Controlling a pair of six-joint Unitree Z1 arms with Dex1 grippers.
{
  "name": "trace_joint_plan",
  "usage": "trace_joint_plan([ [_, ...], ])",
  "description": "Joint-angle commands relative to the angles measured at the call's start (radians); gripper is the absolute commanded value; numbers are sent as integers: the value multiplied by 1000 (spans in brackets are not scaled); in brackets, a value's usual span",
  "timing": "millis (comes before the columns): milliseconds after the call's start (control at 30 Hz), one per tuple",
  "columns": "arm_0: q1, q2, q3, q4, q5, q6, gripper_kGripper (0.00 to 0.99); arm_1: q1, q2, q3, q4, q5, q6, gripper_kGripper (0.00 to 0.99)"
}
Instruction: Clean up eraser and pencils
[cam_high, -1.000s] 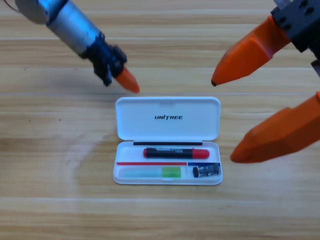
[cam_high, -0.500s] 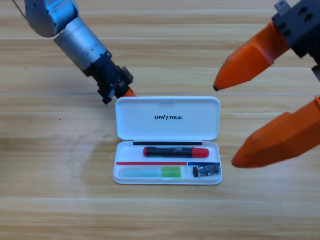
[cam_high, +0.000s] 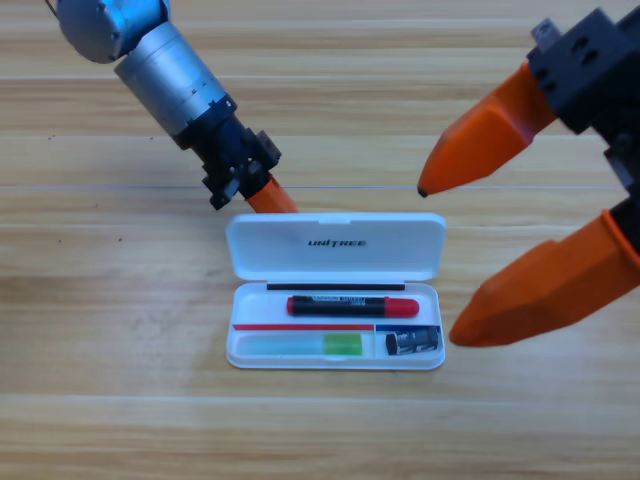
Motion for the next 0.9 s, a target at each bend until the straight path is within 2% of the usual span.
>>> trace_joint_plan([
  [33, -66, -35, 66, 13, -10, 17, 0, 2, 54, 41, -15, 1, 5, 985],
  [367, -118, -24, 132, -44, 6, 4, 0, 2, 57, 45, -15, 8, 7, 985],
  [900, -161, -23, 281, -214, 38, -52, 0, 2, 74, 36, -15, 13, 7, 985],
])
